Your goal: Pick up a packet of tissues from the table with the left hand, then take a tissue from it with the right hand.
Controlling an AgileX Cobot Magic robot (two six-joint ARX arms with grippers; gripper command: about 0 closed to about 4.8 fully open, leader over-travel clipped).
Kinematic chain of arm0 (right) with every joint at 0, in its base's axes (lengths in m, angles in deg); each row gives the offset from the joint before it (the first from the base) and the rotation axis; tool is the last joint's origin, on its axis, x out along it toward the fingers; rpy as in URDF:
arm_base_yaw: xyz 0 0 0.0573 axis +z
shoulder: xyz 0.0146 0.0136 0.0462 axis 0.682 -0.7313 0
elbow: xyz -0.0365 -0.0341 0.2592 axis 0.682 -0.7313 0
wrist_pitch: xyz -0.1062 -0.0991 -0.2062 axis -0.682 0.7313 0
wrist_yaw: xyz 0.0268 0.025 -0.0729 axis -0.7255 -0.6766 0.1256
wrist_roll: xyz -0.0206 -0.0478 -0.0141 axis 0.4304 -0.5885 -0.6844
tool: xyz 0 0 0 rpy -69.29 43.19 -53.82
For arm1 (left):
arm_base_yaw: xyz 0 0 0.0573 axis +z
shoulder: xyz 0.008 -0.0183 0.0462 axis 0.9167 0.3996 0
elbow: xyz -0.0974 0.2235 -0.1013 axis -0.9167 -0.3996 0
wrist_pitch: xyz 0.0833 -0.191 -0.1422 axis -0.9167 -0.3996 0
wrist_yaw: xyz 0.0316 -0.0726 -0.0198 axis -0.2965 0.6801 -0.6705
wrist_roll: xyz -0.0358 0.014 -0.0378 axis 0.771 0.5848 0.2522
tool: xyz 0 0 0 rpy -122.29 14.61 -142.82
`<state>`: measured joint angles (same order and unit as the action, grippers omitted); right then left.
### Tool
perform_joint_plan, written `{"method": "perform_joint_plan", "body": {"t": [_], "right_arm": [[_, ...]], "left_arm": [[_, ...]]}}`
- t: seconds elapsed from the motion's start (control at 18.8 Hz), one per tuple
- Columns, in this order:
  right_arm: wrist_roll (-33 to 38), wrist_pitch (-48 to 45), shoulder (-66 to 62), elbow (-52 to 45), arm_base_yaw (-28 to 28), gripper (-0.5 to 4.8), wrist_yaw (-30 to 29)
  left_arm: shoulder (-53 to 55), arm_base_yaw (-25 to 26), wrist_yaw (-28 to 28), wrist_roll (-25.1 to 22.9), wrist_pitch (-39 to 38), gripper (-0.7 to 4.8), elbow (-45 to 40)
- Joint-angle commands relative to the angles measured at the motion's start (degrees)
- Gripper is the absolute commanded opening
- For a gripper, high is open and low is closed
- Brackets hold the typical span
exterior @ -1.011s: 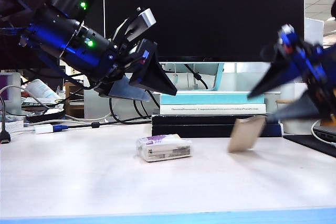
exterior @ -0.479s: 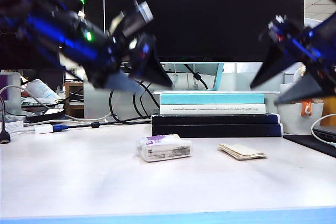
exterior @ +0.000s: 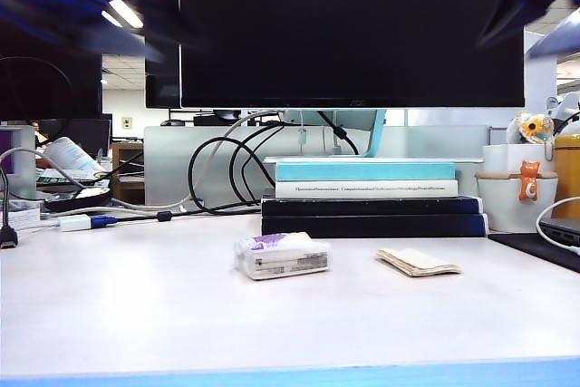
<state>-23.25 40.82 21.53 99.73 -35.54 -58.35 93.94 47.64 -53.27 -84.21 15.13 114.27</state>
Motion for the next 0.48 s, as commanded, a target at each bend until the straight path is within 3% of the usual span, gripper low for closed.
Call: {"method": "perform_joint_plan", "body": {"t": [0.05,0.16,0.27,0.48], "right_arm": [[-1.7,-1.1,5.4,-0.6,0.0,3.05,3.1],[-3.3,-1.4,9.9,-1.1,0.0,2.99,3.5],[-3.4,-6.5,15.9,-5.1,0.0,2.29,7.0],[-3.0,-11.5,24.9,-16.1,0.0,2.29,8.0]], "left_arm": [[-6.8,8.5,1.9,1.6,-2.9,4.79,-2.6],[-12.3,14.4,5.0,3.0,-3.9,4.79,-4.7],[-18.6,18.1,5.0,4.2,-3.5,4.79,-8.4],[-29.6,19.4,2.0,7.4,-1.9,4.58,-18.5]]}}
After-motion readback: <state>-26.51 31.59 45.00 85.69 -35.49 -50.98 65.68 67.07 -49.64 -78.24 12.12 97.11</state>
